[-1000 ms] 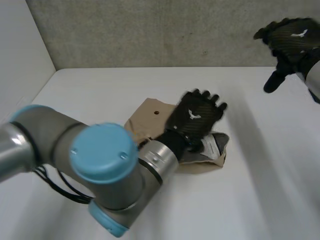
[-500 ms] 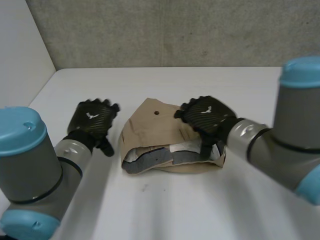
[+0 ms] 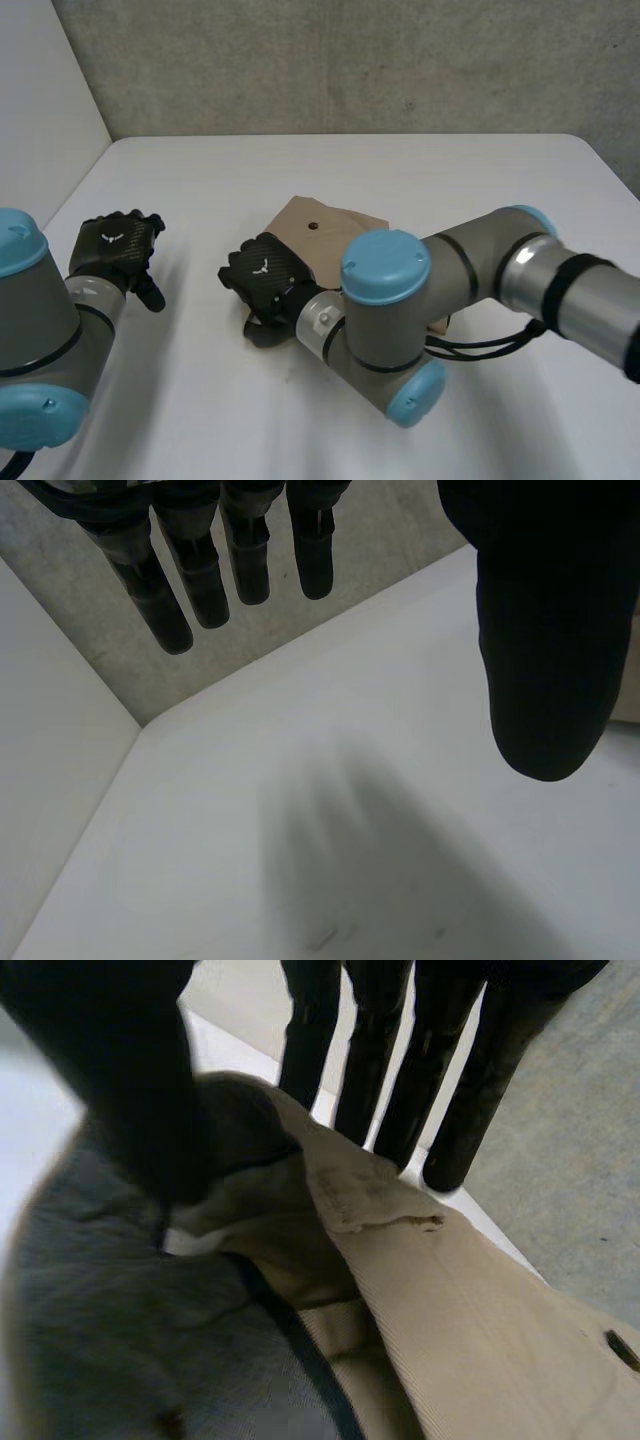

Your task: Fold the shorts.

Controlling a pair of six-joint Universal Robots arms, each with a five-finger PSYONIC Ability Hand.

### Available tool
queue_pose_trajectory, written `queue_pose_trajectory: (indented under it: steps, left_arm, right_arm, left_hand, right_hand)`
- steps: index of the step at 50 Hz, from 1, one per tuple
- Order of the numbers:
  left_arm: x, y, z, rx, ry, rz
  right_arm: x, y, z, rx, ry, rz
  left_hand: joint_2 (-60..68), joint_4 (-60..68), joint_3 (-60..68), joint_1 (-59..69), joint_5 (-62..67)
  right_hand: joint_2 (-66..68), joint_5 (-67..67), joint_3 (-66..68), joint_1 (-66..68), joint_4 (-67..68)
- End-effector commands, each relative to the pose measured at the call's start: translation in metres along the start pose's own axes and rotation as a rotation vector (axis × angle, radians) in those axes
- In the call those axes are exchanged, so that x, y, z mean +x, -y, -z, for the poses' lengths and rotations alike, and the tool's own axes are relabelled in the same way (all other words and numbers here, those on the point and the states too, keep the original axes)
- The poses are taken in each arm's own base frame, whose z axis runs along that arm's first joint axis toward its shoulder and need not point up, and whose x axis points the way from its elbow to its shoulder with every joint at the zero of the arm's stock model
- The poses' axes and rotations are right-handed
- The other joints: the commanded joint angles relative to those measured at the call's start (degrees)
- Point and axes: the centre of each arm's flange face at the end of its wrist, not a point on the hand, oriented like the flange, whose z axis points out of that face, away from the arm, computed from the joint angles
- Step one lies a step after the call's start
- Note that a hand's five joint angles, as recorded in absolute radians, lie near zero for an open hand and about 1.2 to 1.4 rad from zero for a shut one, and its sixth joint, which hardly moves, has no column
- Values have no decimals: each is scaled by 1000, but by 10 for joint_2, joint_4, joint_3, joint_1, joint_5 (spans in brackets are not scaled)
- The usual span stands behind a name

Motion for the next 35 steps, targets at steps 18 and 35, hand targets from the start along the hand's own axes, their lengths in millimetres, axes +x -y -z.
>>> queue_pose_trajectory:
  steps: [18, 35]
  left_arm:
    - [4, 6, 13, 51, -30, 5]
    - [42, 16, 33, 119, -233, -27]
  right_arm:
    - [259, -6, 30, 100, -863, -13]
    - [307, -87, 86, -228, -946, -69]
  left_hand:
    - [0, -3, -5, -8, 3]
    - [-7, -10, -12, -15, -3]
  right_hand:
    - [428, 445, 429, 473, 429]
    - [-272, -255, -271, -227, -271]
